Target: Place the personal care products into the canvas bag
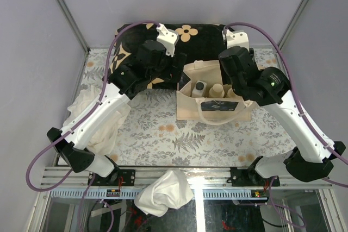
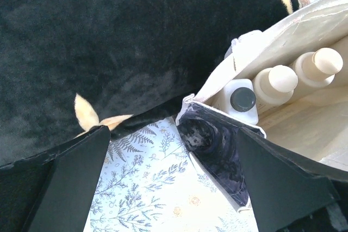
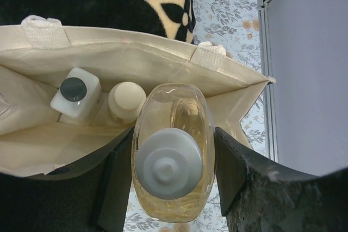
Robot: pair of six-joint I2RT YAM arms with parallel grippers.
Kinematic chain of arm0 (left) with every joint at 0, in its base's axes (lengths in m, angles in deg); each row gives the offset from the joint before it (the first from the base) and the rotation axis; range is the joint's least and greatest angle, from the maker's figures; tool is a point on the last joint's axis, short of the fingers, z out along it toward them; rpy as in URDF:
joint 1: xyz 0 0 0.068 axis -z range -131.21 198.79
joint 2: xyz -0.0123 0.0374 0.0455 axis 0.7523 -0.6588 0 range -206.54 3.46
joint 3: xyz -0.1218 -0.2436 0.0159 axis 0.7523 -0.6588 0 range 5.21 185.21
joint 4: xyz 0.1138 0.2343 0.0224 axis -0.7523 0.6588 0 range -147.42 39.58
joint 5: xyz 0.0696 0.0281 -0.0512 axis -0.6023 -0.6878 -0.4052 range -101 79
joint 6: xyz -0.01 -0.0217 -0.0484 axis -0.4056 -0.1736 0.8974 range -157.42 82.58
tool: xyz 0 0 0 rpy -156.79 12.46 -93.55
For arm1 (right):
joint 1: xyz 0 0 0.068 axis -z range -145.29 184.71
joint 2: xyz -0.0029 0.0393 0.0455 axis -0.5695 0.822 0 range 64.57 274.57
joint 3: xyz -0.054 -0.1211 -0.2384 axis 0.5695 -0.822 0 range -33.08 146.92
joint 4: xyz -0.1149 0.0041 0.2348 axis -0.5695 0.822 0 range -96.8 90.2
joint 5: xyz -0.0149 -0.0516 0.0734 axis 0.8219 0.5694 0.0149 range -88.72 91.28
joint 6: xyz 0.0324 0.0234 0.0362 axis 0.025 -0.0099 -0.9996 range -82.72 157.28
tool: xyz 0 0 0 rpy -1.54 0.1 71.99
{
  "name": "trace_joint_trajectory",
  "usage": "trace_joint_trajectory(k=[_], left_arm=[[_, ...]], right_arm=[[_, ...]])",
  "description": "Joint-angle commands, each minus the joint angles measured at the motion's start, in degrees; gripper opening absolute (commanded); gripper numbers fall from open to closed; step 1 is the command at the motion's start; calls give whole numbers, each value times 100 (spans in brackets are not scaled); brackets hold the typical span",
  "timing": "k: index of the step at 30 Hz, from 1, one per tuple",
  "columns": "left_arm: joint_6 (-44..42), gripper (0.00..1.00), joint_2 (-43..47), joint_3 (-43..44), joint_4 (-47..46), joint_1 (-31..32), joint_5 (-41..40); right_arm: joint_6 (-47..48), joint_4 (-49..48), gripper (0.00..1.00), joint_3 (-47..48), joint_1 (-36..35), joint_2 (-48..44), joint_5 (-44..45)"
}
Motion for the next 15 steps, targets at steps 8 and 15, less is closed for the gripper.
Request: trace_joint_trajectory(k=[8,15], left_arm=[[-117,100,-77,180,-193,-33,106],[-127,100,-43,131,-205,-40,113]], right_arm=[[212,-1331,0,-986,995,-367,-698],[239,-1921,0,-1780,1628,-379,-1527]])
